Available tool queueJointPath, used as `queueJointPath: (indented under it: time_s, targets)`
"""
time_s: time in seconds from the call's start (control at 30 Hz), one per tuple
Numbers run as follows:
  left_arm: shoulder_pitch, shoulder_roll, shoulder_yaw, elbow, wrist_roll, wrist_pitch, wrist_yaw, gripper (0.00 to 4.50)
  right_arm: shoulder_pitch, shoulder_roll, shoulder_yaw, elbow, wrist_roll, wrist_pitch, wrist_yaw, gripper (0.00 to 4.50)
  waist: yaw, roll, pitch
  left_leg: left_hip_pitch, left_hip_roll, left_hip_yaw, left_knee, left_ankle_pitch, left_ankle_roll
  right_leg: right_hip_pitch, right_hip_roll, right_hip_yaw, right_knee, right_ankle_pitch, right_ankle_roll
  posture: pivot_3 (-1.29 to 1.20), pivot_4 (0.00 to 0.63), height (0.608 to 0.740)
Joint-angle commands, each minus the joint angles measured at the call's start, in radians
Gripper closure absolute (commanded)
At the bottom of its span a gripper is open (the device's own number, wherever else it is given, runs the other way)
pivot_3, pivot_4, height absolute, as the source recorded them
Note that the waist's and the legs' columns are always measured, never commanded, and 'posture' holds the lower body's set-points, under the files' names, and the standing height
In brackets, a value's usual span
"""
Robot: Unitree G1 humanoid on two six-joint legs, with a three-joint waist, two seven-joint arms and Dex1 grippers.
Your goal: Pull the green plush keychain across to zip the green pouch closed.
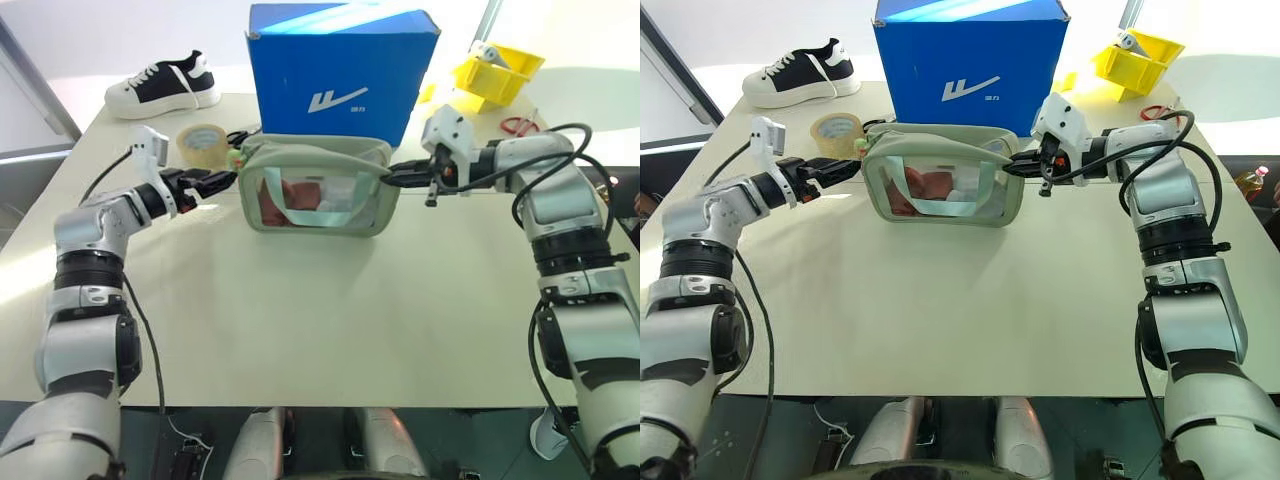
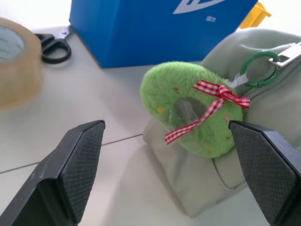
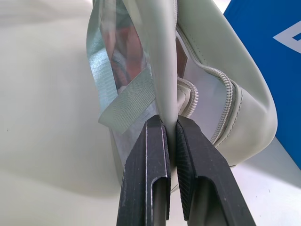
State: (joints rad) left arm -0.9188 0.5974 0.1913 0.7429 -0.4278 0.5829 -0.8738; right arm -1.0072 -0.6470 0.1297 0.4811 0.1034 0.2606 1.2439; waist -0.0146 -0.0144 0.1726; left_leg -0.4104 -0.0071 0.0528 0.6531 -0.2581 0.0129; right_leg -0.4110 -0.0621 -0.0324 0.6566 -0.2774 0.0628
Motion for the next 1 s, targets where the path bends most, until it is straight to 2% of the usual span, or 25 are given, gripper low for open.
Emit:
queueJointPath:
  time_s: [0.03, 0.2, 0.47, 0.6, 0.8, 0.83, 1.0]
  targets:
    - [-0.025, -0.011, 0.022, -0.023, -0.014, -0.002, -0.007, 0.0, -0.002, -0.005, -0.018, -0.04, 0.019, 0.01, 0.002, 4.39, -0.001, 0.0, 0.0, 0.0, 0.0, 0.0, 0.0, 0.0, 0.0, 0.0, 0.0, 0.0, 0.0, 0.0, 0.0, 0.0, 0.15, 0.74]
    - [-0.038, -0.043, 0.023, 0.011, 0.0, -0.037, 0.003, 0.0, -0.001, -0.002, -0.014, -0.047, 0.019, 0.016, 0.005, 4.39, 0.0, 0.0, 0.0, 0.0, 0.0, 0.0, 0.0, 0.0, 0.0, 0.0, 0.0, 0.0, 0.0, 0.0, 0.0, 0.0, 0.15, 0.74]
    - [-0.042, -0.072, 0.034, -0.041, -0.037, 0.007, -0.06, 0.0, -0.005, 0.004, -0.011, -0.046, 0.018, 0.018, 0.004, 4.39, 0.0, 0.0, 0.0, 0.0, 0.0, 0.0, 0.0, 0.0, 0.0, 0.0, 0.0, 0.0, 0.0, 0.0, 0.0, 0.0, 0.15, 0.74]
    - [-0.044, -0.081, 0.044, -0.033, -0.033, 0.001, -0.063, 1.22, -0.003, 0.007, -0.011, -0.045, 0.018, 0.018, 0.0, 4.5, 0.0, 0.0, 0.0, 0.0, 0.0, 0.0, 0.0, 0.0, 0.0, 0.0, 0.0, 0.0, 0.0, 0.0, 0.0, 0.0, 0.15, 0.74]
    - [-0.053, -0.073, 0.052, -0.024, -0.03, -0.016, -0.057, 4.3, 0.003, 0.009, -0.012, -0.053, 0.019, 0.02, -0.006, 4.5, -0.002, 0.0, 0.0, 0.0, 0.0, 0.0, 0.0, 0.0, 0.0, 0.0, 0.0, 0.0, 0.0, 0.0, 0.0, 0.0, 0.15, 0.74]
    - [-0.055, -0.067, 0.055, -0.024, -0.03, -0.015, -0.054, 4.45, 0.004, 0.01, -0.012, -0.053, 0.019, 0.02, -0.007, 4.5, -0.001, 0.0, 0.0, 0.0, 0.0, 0.0, 0.0, 0.0, 0.0, 0.0, 0.0, 0.0, 0.0, 0.0, 0.0, 0.0, 0.15, 0.74]
    - [-0.051, -0.03, 0.067, -0.049, -0.028, -0.012, -0.038, 4.45, 0.006, 0.009, -0.013, -0.056, 0.018, 0.02, -0.012, 4.5, -0.003, 0.0, 0.0, 0.0, 0.0, 0.0, 0.0, 0.0, 0.0, 0.0, 0.0, 0.0, 0.0, 0.0, 0.0, 0.0, 0.15, 0.74]
